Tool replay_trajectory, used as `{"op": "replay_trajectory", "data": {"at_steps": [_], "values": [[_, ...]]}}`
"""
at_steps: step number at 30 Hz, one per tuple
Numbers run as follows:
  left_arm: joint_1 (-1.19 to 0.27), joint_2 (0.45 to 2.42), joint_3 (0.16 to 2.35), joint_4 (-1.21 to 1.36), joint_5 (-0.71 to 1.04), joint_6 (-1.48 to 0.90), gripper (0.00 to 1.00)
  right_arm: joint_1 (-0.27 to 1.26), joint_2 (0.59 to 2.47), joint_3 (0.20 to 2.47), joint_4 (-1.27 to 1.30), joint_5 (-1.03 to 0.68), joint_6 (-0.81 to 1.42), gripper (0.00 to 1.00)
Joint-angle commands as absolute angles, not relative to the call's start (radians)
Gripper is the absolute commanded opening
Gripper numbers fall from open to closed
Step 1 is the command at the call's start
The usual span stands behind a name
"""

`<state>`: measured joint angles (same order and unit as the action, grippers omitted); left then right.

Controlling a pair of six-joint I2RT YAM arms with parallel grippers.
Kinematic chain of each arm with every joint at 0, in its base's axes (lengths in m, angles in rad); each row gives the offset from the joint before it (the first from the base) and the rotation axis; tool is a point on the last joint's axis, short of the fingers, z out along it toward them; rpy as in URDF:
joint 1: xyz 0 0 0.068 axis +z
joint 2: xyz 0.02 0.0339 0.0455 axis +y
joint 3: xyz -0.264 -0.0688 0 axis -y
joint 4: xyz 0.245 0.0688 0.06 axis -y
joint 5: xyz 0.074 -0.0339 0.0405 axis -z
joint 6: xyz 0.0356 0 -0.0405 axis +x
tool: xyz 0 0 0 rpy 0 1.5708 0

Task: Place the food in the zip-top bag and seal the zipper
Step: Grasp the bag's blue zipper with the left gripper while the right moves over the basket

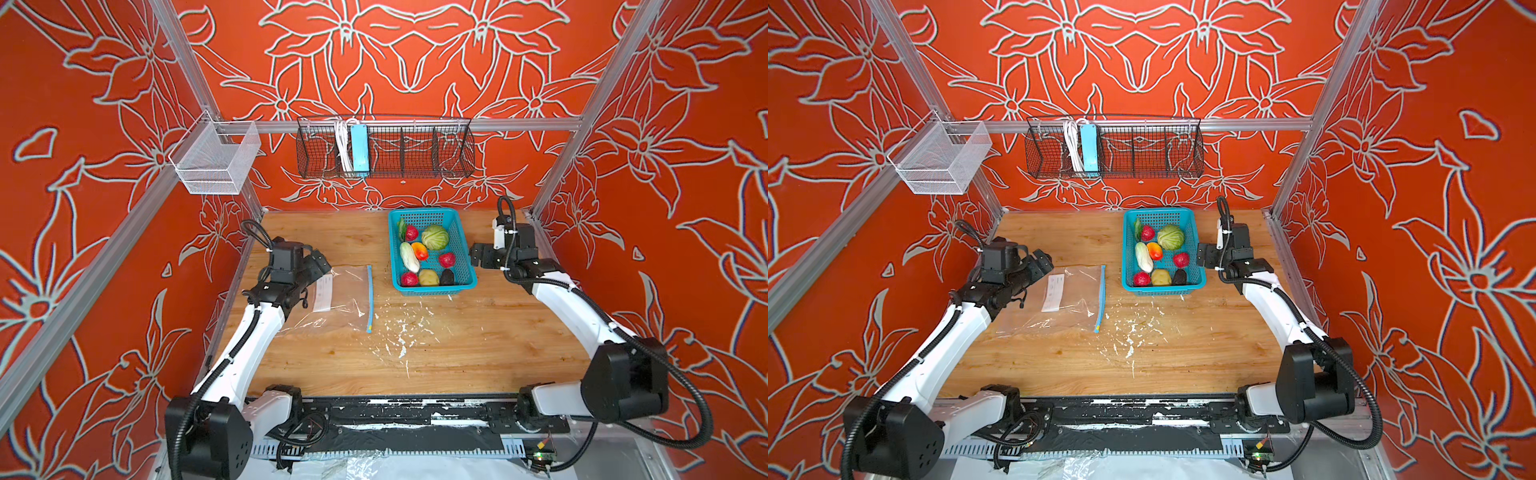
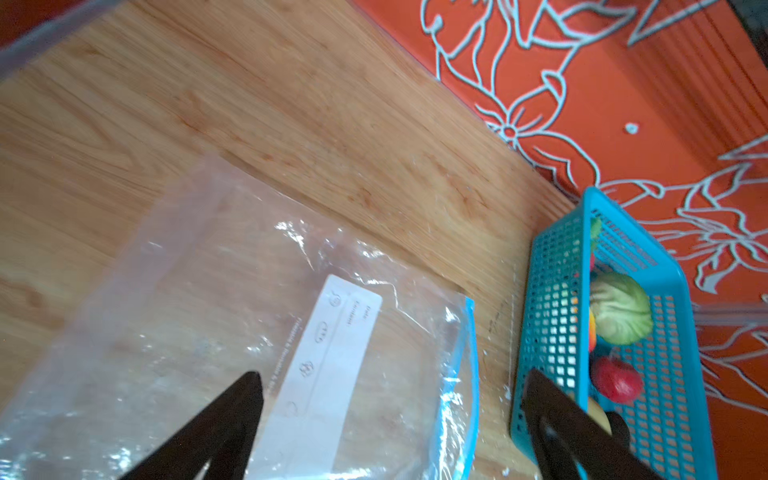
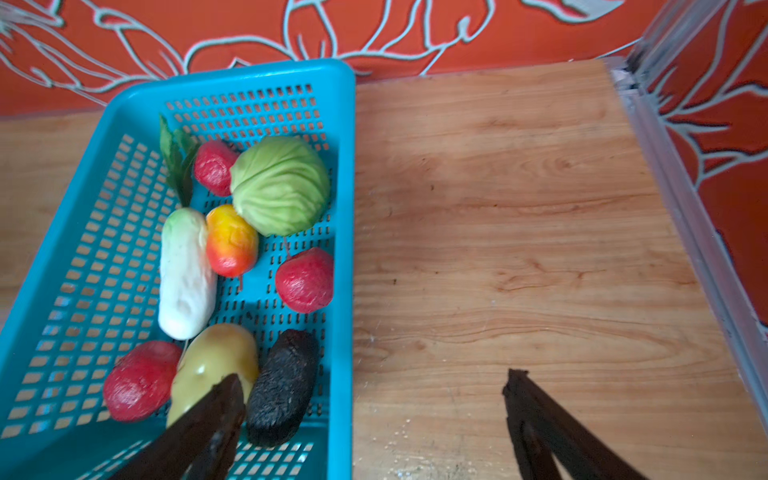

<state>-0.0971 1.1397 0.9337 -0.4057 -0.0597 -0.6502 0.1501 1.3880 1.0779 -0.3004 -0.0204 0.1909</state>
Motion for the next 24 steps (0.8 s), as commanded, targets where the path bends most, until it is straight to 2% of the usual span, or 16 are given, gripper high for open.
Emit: {"op": "replay_trajectory", "data": {"at_steps": [1,11,15,24], "values": [[-0.182,1.175,0.973,-0.493,-0.027,-0.693,0.97,0.170,1.413,1.138,-0.404,-0.032,0.192,0.98],[-0.363,1.392,1.087,-0.551,-0.088,-0.720,0.97,0.204,1.436,1.229,-0.491,-0.084,0.246,0.98],[-0.418,1.525,1.195,-0.632,-0.117,-0.698,0.97,0.205,1.412,1.222,-0.514,-0.118,0.268,0.98],[-0.488,1.761,1.393,-0.785,-0.165,-0.673,0.98,0.203,1.360,1.202,-0.580,-0.052,0.220,0.98]]}}
